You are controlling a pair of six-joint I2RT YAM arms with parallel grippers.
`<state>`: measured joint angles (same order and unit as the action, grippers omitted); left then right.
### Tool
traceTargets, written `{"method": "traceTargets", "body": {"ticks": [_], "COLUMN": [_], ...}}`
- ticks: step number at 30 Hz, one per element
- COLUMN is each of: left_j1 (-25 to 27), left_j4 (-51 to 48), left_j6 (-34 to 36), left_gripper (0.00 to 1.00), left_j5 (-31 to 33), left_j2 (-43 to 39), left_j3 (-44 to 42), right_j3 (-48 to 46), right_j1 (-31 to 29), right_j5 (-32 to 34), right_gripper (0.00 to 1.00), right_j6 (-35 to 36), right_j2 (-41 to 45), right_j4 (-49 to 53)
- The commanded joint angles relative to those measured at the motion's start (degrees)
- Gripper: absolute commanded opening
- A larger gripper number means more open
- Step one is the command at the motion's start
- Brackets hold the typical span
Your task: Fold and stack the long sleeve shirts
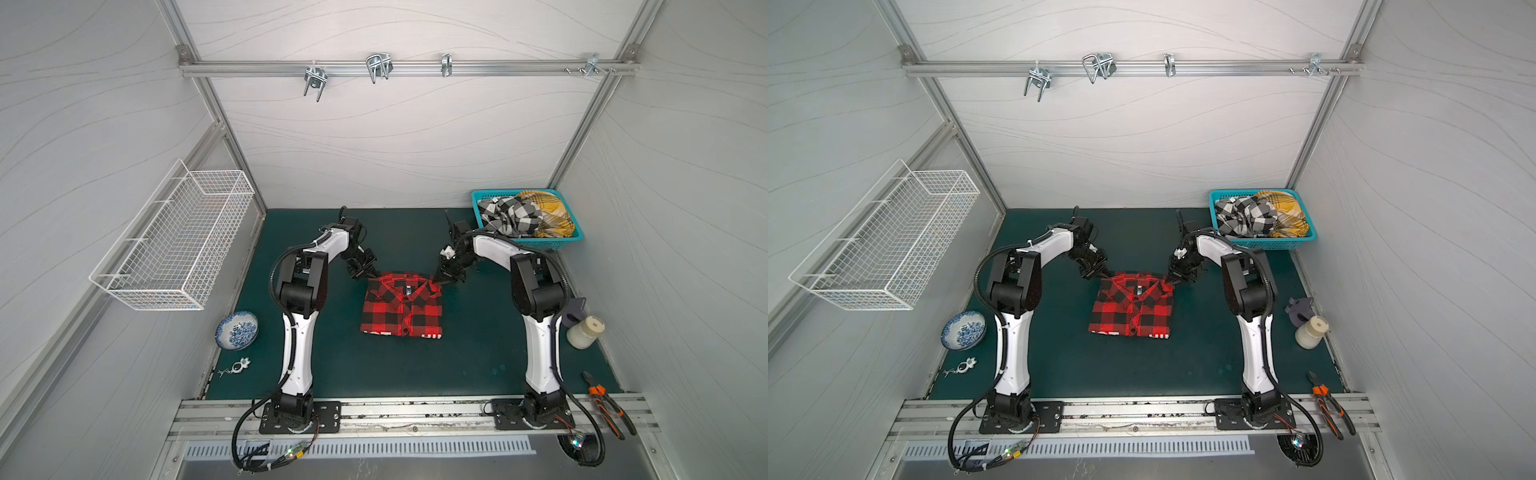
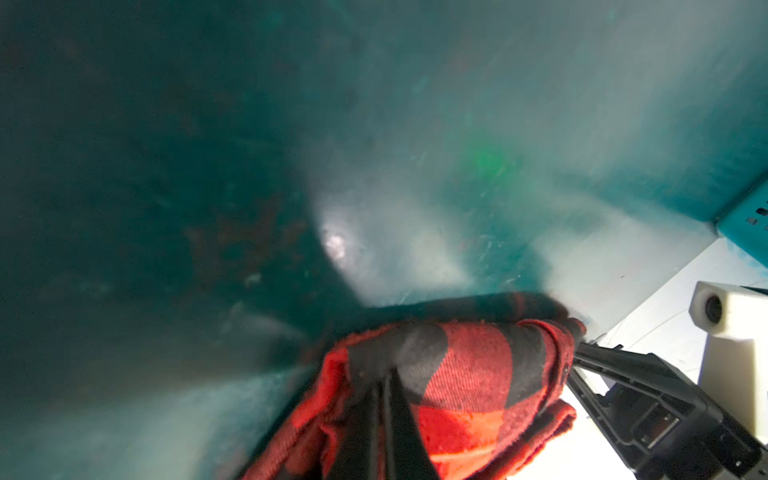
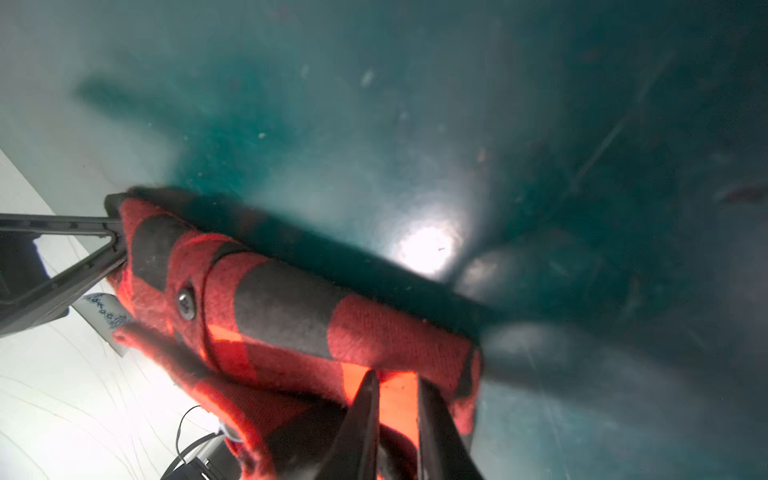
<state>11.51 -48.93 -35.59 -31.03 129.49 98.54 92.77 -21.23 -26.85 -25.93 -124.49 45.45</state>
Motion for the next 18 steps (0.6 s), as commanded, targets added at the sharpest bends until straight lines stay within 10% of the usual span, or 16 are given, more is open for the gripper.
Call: {"method": "traceTargets", "body": {"ticks": [1, 13, 18], "left_j1": [-0.2, -0.4, -0.5], "left_j4": [1.2, 1.9, 4.1], "left_j6": [-1.0, -1.1, 2.3], "left_gripper": [0.1, 0.47, 0.46], "left_j5": [2.6, 6.1, 9.6], "left_j2": [0.7, -28.2, -42.8], "left_j3": [0.1, -13.2, -28.3], "right_j3": [1.6, -14.2, -24.0], "right_j1": [0.1, -5.1, -7.6], "right_j5": [-0.6, 5.0, 8.0], "right_gripper": [0.22, 0.31, 0.35], "right_j6": [0.6, -2.7, -5.4], "right_j2": [2.7, 34.1, 47.5], "right_j4": [2.4, 5.2, 5.6]}}
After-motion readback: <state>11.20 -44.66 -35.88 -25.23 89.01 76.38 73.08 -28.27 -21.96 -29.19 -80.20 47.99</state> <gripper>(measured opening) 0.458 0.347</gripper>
